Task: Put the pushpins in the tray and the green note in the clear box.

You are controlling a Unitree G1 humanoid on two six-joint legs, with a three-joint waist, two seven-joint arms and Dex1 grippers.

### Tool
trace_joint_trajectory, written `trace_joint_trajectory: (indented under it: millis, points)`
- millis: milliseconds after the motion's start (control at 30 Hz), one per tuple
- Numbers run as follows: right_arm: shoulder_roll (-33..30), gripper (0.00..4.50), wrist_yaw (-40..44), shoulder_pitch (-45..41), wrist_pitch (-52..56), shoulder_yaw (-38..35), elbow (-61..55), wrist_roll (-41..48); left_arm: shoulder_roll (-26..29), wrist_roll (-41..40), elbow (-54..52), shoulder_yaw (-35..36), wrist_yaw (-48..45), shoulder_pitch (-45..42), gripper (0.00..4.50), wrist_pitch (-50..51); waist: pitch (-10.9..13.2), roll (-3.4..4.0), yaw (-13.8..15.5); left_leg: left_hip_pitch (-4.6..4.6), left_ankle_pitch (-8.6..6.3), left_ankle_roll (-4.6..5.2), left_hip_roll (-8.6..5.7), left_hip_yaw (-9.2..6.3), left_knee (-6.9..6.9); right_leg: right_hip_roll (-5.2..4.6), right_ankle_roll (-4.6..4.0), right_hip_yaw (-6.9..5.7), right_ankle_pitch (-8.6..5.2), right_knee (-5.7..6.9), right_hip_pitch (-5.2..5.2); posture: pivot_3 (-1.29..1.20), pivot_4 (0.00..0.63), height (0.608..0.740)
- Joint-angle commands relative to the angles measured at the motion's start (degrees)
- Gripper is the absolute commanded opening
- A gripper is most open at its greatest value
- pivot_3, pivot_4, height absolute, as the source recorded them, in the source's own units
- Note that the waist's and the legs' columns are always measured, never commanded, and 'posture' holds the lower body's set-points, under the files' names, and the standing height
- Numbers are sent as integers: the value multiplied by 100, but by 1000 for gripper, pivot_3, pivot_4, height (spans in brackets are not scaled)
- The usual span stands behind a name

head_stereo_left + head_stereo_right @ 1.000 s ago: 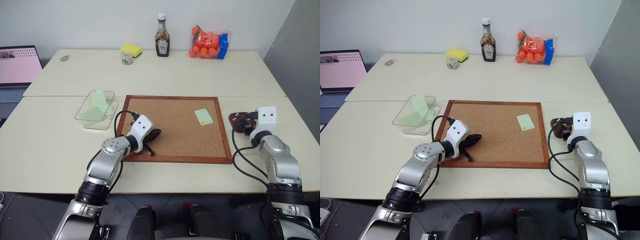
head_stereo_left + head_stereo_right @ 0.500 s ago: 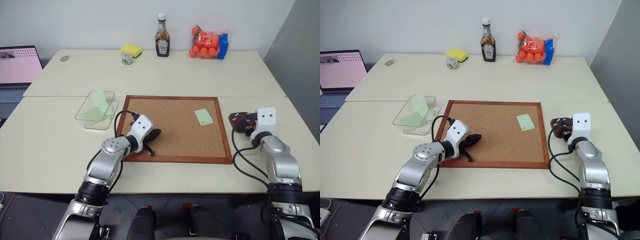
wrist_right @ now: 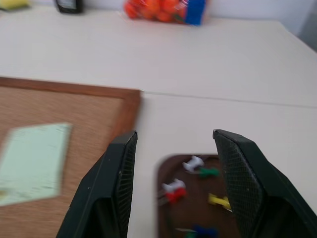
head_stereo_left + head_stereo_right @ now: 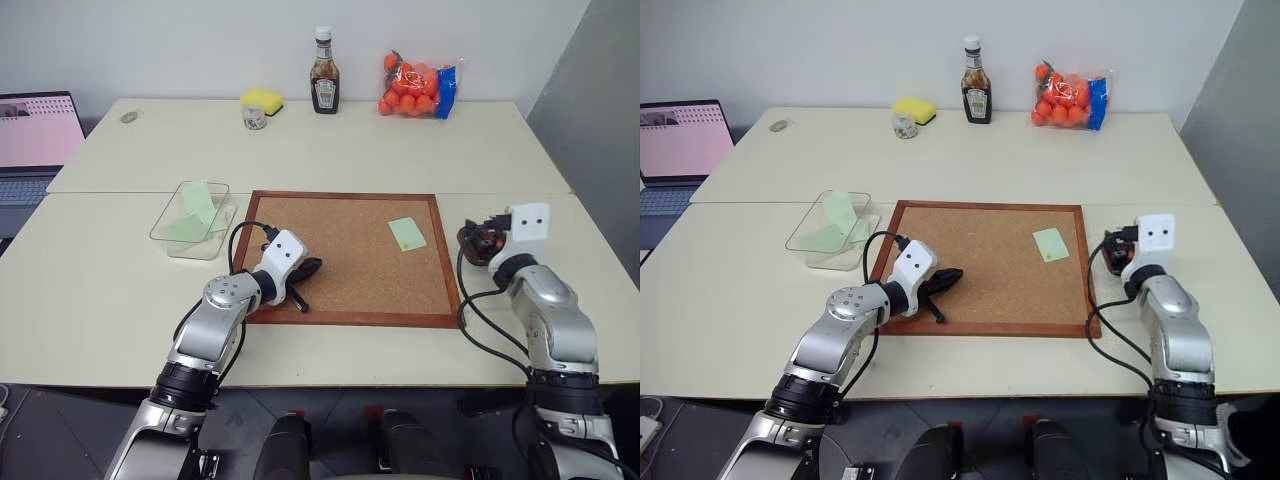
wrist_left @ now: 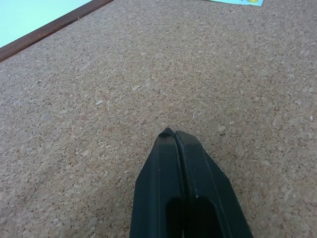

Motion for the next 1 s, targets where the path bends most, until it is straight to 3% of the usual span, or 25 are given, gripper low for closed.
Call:
trace_joint_trajectory:
  millis: [33, 133, 333, 867, 1000]
  points:
    - [162, 2584, 295, 63, -99, 423, -508, 177, 11, 97, 112, -219, -82, 122, 0, 118, 0, 1, -1, 1, 0, 0, 0, 0, 0, 0, 0, 0, 0, 0, 0, 0, 150, 740]
    - [301, 2584, 353, 140, -157, 682, -556, 143, 8, 99, 111, -216, -74, 120, 0, 116, -1, 1, 0, 0, 0, 0, 0, -1, 0, 0, 0, -1, 0, 0, 0, 0, 150, 740]
    - [510, 4044, 308, 156, -49, 1146, -357, -53, 20, 98, 106, -202, -69, 124, 0, 123, -1, 1, -1, 0, 0, 0, 0, -1, 0, 0, 0, -1, 0, 0, 0, 0, 150, 740]
    - [750, 4044, 128, -315, -693, 1323, 871, -511, 13, 92, 113, -211, -85, 102, 0, 123, -1, 0, -1, 0, 0, 0, 0, -1, 0, 0, 0, -1, 0, -1, 0, 0, 150, 740]
    - [778, 3312, 24, -397, -780, 1296, 1083, -633, 5, 93, 99, -211, -71, 112, 0, 133, -1, 1, 0, 1, 0, 0, 0, -2, 0, 0, -1, -1, 0, 0, 0, 0, 150, 740]
